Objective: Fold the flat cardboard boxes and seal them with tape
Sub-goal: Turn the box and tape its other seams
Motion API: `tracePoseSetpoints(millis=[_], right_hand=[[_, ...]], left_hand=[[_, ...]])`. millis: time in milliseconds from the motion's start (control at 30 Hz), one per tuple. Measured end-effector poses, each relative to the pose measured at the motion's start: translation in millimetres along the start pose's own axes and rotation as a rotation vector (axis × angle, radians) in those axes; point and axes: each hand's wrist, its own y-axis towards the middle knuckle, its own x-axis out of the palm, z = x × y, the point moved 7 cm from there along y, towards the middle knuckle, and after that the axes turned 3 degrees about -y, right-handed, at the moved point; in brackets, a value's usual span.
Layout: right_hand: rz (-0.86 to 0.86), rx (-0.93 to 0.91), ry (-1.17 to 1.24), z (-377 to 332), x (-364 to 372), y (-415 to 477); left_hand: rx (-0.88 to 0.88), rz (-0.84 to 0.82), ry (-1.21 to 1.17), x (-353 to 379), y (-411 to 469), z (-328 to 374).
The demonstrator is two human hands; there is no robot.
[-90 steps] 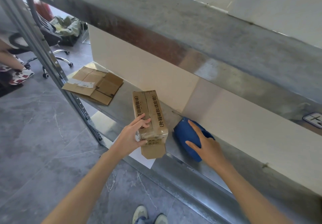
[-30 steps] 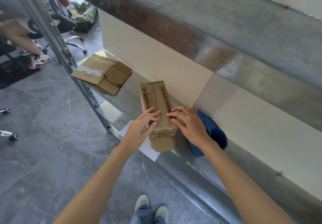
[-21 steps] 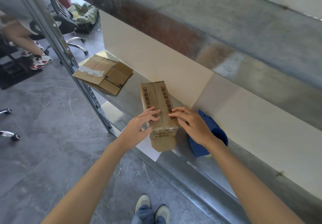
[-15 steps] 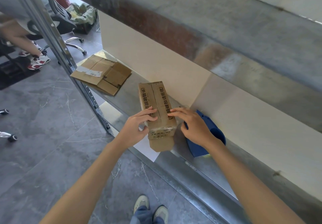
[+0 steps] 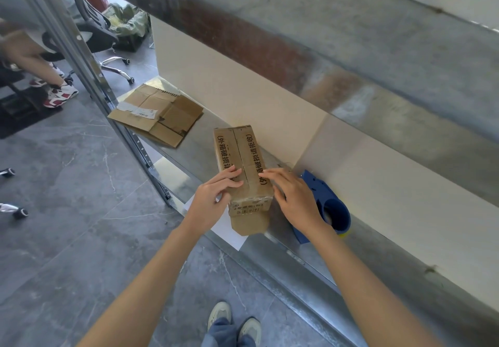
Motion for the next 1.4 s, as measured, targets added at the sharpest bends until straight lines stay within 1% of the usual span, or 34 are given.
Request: tracePoseSetpoints(millis=[467,700,867,1000,1133,1200,1300,1400], right_hand=[[0.059,0.087,0.079,-1,-3,0],[0.048,0.102,0.043,0,-1,0],[0.046,0.096,0.040,0,-1,0],[0.029,0.086,0.027,0,-4,2],[-0.114,0.068,0.086,1,0,4],[-0.181,0.020,0.062,3,1,2],[-0.175,-0.071,-0.040,2,-3,5],[-0.165,-0.082,-0.054,1,-6,8]], left_hand=[[0.015,0.076,-0.020,6,-4,-12],[0.029,0.138,-0.041,11,-8,-15],[0.001,0.164,-0.084,13,-9,-16],[0.022,0.110,-0.045,10,-6,-16],[0.018,0.052,-0.062,9,-6,-15],[0.024,-0.023,-0.040,9,-6,-16],[0.047,-0.133,0.072,6,-2,-19],[0.067,-0.162,0.130,5,0,-19]])
